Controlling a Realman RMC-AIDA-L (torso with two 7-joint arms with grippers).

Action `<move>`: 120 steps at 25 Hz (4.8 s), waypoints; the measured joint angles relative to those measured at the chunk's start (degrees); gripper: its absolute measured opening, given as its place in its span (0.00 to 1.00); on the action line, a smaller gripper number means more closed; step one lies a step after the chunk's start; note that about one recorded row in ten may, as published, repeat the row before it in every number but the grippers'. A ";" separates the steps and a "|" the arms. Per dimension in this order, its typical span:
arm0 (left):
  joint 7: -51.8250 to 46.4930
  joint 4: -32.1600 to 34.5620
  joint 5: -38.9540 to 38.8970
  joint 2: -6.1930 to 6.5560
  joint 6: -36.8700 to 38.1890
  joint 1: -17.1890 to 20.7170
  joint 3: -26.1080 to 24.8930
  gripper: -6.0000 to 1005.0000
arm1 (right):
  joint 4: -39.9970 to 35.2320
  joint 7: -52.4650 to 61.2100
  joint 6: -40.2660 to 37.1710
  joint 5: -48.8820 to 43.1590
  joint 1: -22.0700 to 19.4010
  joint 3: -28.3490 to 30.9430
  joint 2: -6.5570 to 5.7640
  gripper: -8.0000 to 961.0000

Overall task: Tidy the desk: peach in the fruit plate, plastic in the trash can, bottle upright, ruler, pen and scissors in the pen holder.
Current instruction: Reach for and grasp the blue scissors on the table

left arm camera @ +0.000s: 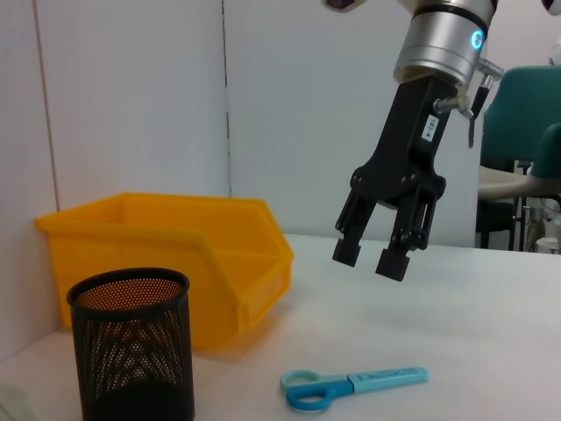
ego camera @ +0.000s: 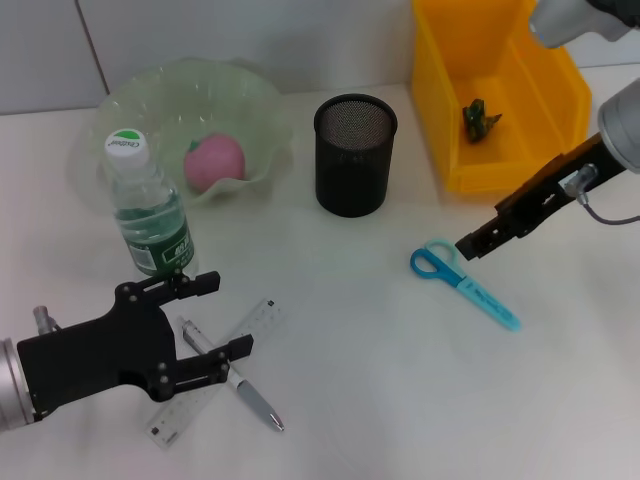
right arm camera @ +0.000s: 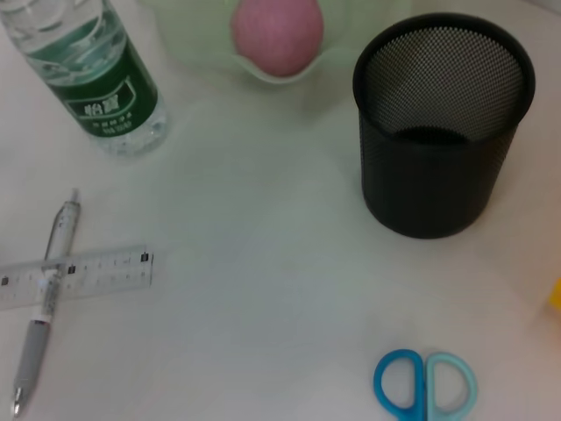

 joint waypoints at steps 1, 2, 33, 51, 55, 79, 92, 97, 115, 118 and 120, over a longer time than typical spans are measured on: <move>-0.27 0.19 -0.01 0.01 0.04 -0.04 0.02 0.78 | 0.41 0.48 -0.08 -0.97 0.50 -0.16 -0.03 0.77; -0.27 0.19 -0.01 0.01 0.04 -0.04 0.02 0.78 | 0.81 0.88 -0.23 -1.98 0.95 -0.30 -0.04 0.77; -0.51 -0.60 -0.66 -0.06 0.35 -0.82 0.08 0.78 | 27.09 2.39 13.13 -9.77 11.11 -5.56 0.06 0.76; -0.28 -0.68 -0.64 -0.06 0.59 -0.62 0.08 0.78 | 31.71 2.35 17.12 -9.82 11.90 -6.19 0.21 0.75; -0.20 -0.71 -0.64 -0.06 0.67 -0.49 0.08 0.78 | 31.81 2.36 17.50 -9.82 11.88 -7.18 0.24 0.75; 0.20 -1.39 -0.63 0.03 0.78 -0.62 0.08 0.78 | 32.81 2.41 17.81 -9.82 12.11 -8.88 0.30 0.41; 0.19 -1.39 -0.65 0.03 0.98 -0.55 0.08 0.78 | 33.13 2.41 18.53 -9.82 12.11 -8.92 0.32 0.39; 0.19 -1.39 -0.65 0.03 1.08 -0.54 0.08 0.78 | 33.27 2.48 18.93 -9.82 12.11 -9.69 0.32 0.38; 0.19 -1.39 -0.64 0.03 1.15 -0.54 0.00 0.78 | 34.06 2.52 19.37 -9.64 12.27 -10.36 0.36 0.36; 0.19 -1.38 -0.64 0.03 1.15 -0.54 0.04 0.78 | 34.37 2.39 19.50 -9.58 12.46 -10.64 0.37 0.33; 0.19 -1.39 -0.64 0.03 1.15 -0.53 0.07 0.78 | 34.42 2.36 19.54 -9.54 12.51 -10.93 0.38 0.31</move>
